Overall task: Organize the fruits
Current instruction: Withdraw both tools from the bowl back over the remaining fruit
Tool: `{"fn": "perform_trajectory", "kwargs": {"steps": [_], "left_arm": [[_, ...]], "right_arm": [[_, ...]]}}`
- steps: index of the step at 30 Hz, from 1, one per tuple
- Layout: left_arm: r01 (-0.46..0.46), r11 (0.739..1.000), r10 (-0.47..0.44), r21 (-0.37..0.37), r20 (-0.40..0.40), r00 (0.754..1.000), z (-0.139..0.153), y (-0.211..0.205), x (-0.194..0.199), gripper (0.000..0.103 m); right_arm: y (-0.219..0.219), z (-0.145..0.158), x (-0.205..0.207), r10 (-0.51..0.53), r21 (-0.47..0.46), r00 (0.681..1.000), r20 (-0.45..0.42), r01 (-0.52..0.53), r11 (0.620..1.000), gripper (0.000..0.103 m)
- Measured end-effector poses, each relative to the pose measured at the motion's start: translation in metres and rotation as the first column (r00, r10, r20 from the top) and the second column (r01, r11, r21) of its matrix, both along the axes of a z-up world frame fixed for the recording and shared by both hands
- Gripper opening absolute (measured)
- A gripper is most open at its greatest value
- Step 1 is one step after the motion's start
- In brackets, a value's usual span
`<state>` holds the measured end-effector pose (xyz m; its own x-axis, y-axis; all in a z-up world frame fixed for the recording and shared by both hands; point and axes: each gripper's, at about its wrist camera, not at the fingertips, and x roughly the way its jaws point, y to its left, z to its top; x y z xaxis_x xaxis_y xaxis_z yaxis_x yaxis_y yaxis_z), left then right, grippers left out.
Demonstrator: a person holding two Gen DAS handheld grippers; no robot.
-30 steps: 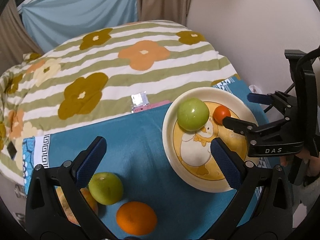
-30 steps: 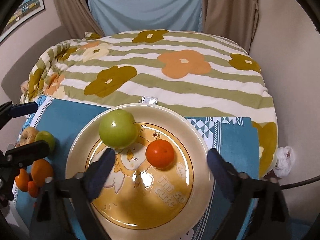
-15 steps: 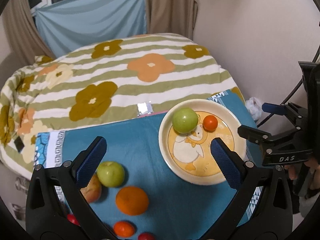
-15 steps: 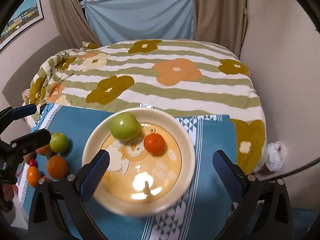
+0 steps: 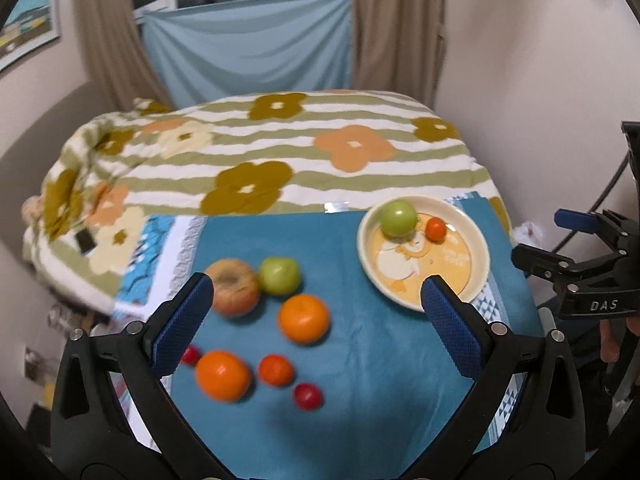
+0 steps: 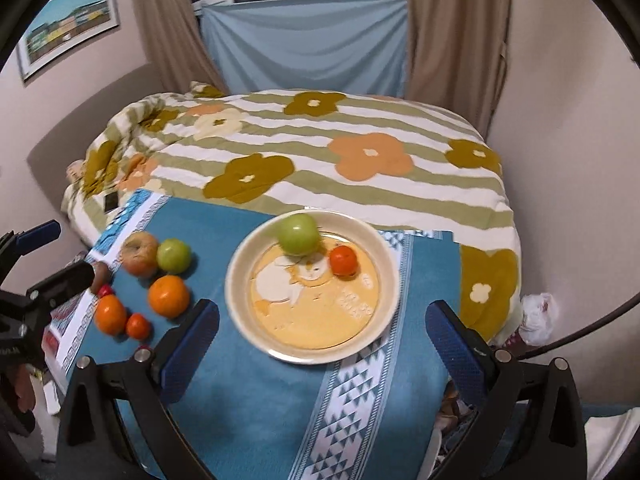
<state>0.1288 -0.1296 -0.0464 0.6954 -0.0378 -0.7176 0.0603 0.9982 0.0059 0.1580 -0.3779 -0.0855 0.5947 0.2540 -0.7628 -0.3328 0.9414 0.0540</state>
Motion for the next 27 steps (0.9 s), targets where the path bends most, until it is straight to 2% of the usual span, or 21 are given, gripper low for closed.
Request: {"fn": "perform_trajectory", "kwargs": {"steps": [5,11,20,27], "left_arm": [[-0.065,0.998,0.065,0.011,0.008,0.998,0.007,0.033,-0.034,0.103],[-0.099,0.995,0.099,-0.016,-0.002,0.995,0.001,0.079,-0.059,0.103],[-0.043,0.999,0.042,-0.025,-0.046,0.998,-0.021,0.144,-0.066,0.103],[0.041,0.999,-0.043,-0.013,-0.100,0.994,-0.051,0.190,-0.047,0.103]], "right_arm": [[0.019,0.003,-0.024,0.048,0.045,0.999,-0.006,-0.048,0.998,0.103],[0.057,-0.004,-0.053,0.102,0.057,0.995,0.000,-0.102,0.993,0.103],[0.119,-0.020,-0.079,0.081,0.087,0.996,-0.035,-0.078,0.993,0.103],[0.169,-0.042,-0.088,0.044,0.092,0.997,-0.068,-0.038,0.995,0.103]]}}
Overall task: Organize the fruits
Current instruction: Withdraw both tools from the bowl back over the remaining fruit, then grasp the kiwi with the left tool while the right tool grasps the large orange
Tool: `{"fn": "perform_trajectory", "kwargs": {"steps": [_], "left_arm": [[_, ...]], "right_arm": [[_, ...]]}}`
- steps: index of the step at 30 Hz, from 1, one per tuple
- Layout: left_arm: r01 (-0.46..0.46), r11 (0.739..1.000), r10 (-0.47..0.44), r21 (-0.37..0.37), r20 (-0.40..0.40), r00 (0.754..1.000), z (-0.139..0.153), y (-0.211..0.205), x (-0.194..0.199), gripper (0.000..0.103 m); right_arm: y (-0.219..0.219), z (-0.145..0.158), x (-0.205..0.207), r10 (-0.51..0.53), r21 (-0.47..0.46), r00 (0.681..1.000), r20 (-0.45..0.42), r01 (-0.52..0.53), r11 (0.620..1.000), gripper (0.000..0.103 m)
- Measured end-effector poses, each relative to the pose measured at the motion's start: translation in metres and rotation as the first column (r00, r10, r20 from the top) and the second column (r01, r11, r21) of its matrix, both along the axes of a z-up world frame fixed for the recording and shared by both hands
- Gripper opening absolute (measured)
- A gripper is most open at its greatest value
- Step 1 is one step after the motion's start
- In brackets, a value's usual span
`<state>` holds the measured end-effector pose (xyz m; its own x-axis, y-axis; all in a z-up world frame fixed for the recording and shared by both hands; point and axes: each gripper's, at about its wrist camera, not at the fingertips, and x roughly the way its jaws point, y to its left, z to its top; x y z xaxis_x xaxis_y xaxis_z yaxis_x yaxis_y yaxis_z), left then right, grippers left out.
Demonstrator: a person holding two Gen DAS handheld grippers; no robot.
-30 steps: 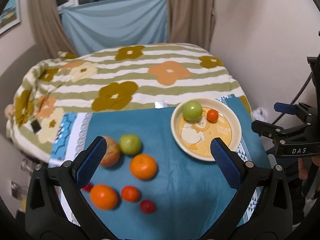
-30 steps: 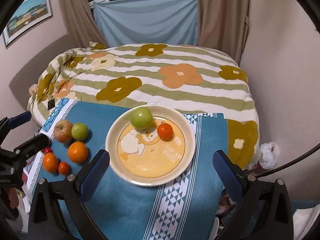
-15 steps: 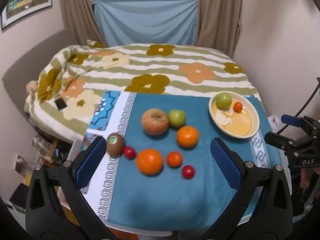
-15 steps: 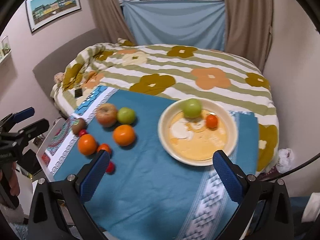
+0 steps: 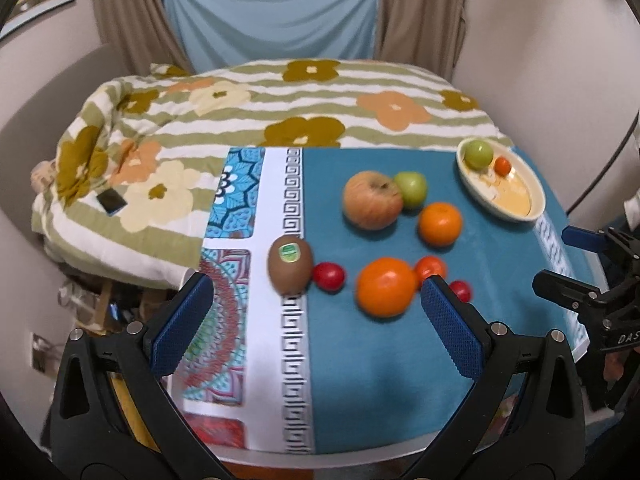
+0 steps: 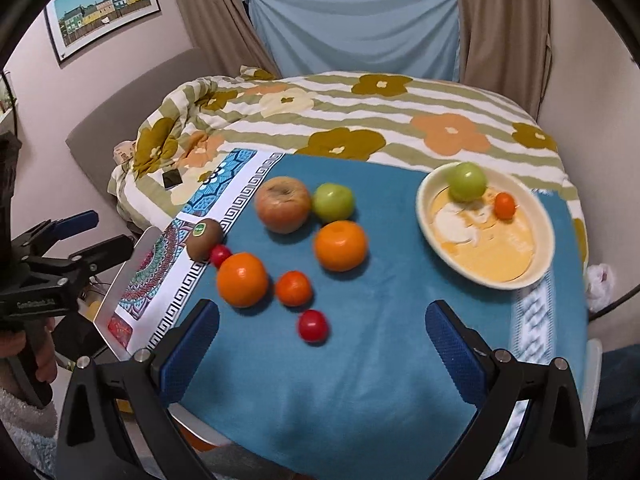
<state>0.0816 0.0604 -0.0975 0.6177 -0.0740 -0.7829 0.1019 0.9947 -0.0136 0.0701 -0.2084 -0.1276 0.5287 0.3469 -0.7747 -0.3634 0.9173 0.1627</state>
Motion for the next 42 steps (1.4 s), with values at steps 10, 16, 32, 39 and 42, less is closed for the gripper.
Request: {"fn": "perform_trajectory", "kwargs": {"steps": [10,16,32,39,42], "left_arm": [[0.099,0.995,-0.099,-0.004,-0.070,0.993,-0.046,0.042,0.048,0.103],[0.180,0.984,-0.179,-0.002,-0.121,0.976,-0.073,0.041,0.069,0.100],[0.312,0.950,-0.303,0.009,-0.205,0.931,-0.116,0.034,0.098,0.081],[0.317,0.948,-0.314,-0.018,-0.205,0.927,-0.119,0.033,0.104,0.078],[0.330,0.943,-0.330,-0.033,-0.215,0.919,-0.121,0.030,0.105,0.060]], "right_arm": [[0.056,-0.040,0.005,-0.057,0.017,0.996,-0.075,0.059,0.998,0.103],[0.081,-0.057,0.013,-0.072,-0.011,0.994,-0.082,0.071,0.997,0.097],[0.108,-0.087,0.028,-0.061,-0.012,0.986,-0.156,0.059,0.998,0.075],[0.112,-0.088,0.032,-0.058,-0.011,0.986,-0.156,0.057,0.998,0.074],[0.111,-0.090,0.034,-0.060,-0.011,0.986,-0.157,0.059,0.998,0.071]]}}
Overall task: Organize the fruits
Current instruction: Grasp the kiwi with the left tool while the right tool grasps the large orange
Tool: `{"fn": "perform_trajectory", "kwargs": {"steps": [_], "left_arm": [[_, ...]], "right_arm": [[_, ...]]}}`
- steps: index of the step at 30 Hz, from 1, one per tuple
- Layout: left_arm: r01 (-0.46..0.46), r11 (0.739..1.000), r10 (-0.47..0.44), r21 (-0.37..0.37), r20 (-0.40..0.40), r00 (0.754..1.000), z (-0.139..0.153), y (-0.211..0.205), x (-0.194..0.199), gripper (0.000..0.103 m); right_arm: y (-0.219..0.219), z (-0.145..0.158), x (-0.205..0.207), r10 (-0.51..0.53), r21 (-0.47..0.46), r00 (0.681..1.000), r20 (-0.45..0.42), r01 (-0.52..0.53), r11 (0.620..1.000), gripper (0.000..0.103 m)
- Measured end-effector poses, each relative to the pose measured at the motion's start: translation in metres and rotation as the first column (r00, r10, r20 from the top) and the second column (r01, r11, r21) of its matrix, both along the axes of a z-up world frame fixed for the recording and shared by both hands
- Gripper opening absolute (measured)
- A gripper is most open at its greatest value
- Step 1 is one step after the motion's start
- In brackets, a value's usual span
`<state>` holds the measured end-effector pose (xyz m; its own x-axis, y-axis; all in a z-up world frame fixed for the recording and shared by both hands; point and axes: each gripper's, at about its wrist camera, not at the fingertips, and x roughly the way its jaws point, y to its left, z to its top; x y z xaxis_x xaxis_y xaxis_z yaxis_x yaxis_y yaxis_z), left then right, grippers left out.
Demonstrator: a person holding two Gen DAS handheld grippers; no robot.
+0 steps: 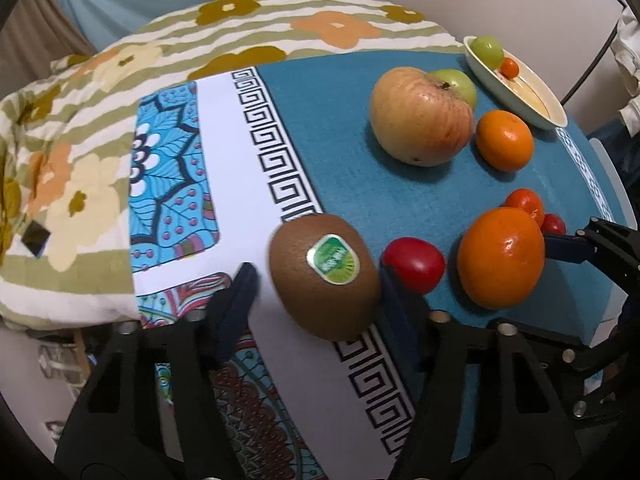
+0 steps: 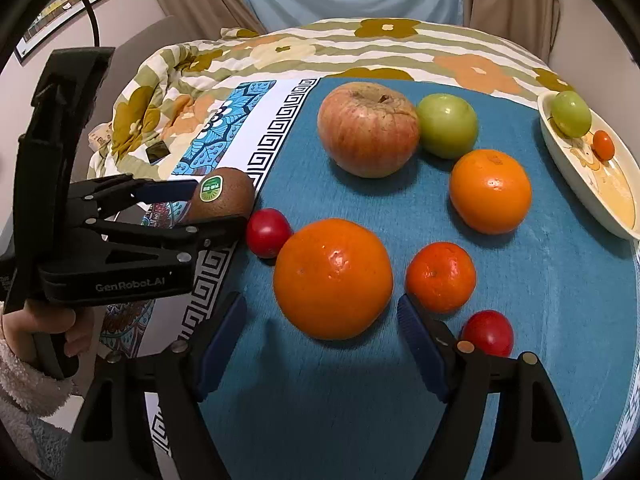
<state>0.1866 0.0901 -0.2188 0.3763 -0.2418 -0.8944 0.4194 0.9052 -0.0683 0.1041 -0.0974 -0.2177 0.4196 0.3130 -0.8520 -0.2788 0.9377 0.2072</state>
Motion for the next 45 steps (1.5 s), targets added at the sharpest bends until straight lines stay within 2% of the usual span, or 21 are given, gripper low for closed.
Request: {"fn": "perform_trajectory", "kwargs": {"steps": [2,10,18,27,32,37,45], "left_arm": [[0.009,1.000,-0.009,0.017,0.009,1.000,-0.001,-0.004,-0.001,0.057],[0.005,1.000,-0.005,0.014,0.008,1.000,0.001,0.000,-0.003,0.055],[-0.031,0.999,0.031,0.008,0.001,1.000,0.002,0.009,-0.008,0.055],[-0.085,0.996,0.085,-0.017,0.009,0.996,0.011,0.020,-0.015,0.054],[-0.109,0.993,0.110,-0.034,0.030,0.993,0.026,0.023,-0.016,0.054],[-0.117,0.992,0.120,-0.053,0.061,0.991,0.050,0.020,-0.019,0.054],[-0.150,0.986,0.158,-0.072,0.128,0.979,0.096,-0.006,-0.019,0.054]], "right_arm": [[0.000,-0.001,0.002,-0.003,0.001,1.000,-0.002,0.003,1.000,0.068],[0.001,-0.003,0.008,-0.008,0.004,1.000,0.002,0.008,1.000,0.066],[0.003,-0.003,0.012,0.001,-0.006,1.000,0.012,-0.001,1.000,0.058],[0.005,0.001,0.012,0.021,-0.011,0.999,0.025,-0.021,1.000,0.057],[0.005,0.016,0.010,0.025,-0.008,0.998,0.060,-0.025,1.000,0.056],[-0.002,0.044,0.007,0.021,0.007,0.994,0.107,-0.022,1.000,0.056],[-0.040,0.085,0.011,0.007,0.040,0.986,0.167,-0.014,0.999,0.056]]}}
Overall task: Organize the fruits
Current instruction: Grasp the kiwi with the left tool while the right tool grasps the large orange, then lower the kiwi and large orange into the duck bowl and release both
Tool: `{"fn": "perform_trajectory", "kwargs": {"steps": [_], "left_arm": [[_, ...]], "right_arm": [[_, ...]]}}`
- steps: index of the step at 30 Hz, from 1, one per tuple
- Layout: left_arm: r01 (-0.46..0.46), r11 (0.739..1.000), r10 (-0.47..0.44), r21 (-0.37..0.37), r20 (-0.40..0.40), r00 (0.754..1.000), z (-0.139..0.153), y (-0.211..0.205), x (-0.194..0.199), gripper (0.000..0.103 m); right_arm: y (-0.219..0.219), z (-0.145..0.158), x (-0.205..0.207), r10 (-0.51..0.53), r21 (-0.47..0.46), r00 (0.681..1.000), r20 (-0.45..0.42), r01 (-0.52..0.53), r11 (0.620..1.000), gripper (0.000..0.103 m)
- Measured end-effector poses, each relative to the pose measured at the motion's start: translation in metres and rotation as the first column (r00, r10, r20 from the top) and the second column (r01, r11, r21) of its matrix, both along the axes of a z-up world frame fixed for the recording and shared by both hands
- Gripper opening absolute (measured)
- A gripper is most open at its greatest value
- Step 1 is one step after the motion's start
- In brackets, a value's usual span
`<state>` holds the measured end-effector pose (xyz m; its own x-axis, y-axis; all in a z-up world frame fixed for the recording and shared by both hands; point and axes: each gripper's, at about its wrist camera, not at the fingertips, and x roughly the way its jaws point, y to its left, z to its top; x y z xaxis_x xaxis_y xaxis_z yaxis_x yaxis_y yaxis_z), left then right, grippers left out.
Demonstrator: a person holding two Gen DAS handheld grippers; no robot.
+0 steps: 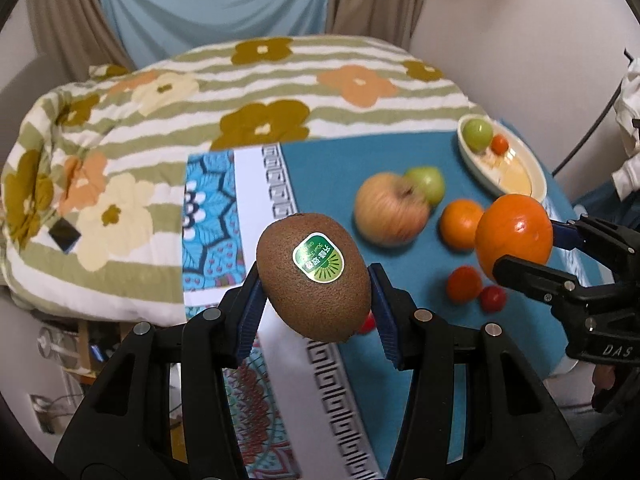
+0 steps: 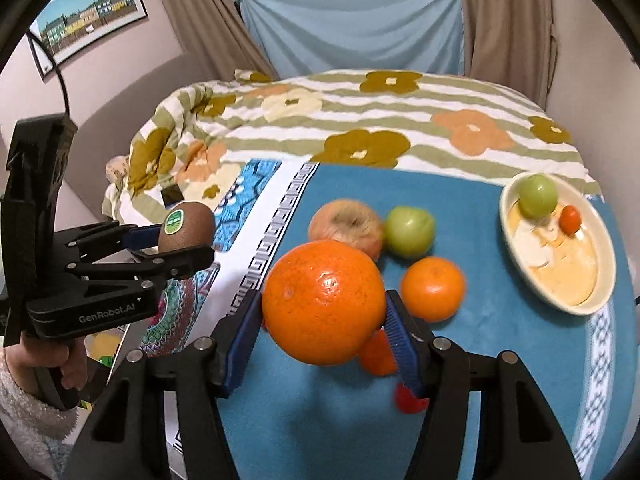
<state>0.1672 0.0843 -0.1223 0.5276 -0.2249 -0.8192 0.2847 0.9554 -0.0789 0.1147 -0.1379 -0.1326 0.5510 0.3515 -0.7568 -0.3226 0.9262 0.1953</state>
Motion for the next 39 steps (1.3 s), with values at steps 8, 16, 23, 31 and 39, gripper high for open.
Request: {"fn": "perform_trajectory", "kwargs": {"steps": [8,16,23,31,39], "left_arm": [[-0.086,0.995,0.087,-0.047,0.039,0.995,0.029,-0.052,-0.003,0.054],[-0.097,0.991,0.102,-0.089,0.052,0.993,0.039,-0.130,0.008,0.054],[-0.072,0.992,0.075,-0.106,0.031,0.997,0.027,-0.203,0.029,0.054],[-0.046,0.993,0.044,-0.109,-0.017,0.999,-0.007,-0.270,0.063,0.054],[-0.018,1.000,0.016,-0.025,-0.070,0.997,-0.048,-0.315,0.091,0.054]], "right_arm": [[-0.075,0.025,0.014,0.009,0.006,0.999,0.034,-0.010,1.000,0.056],[-0.154,0.031,0.035,0.010,-0.007,0.999,0.043,-0.010,1.000,0.056],[-0.212,0.021,0.059,0.005,-0.001,0.999,0.031,-0.005,1.000,0.056],[-0.260,-0.002,0.084,0.007,-0.002,1.000,-0.011,-0.007,1.000,0.056],[-0.290,-0.026,0.106,-0.003,0.007,0.998,-0.055,0.003,1.000,0.056]]}}
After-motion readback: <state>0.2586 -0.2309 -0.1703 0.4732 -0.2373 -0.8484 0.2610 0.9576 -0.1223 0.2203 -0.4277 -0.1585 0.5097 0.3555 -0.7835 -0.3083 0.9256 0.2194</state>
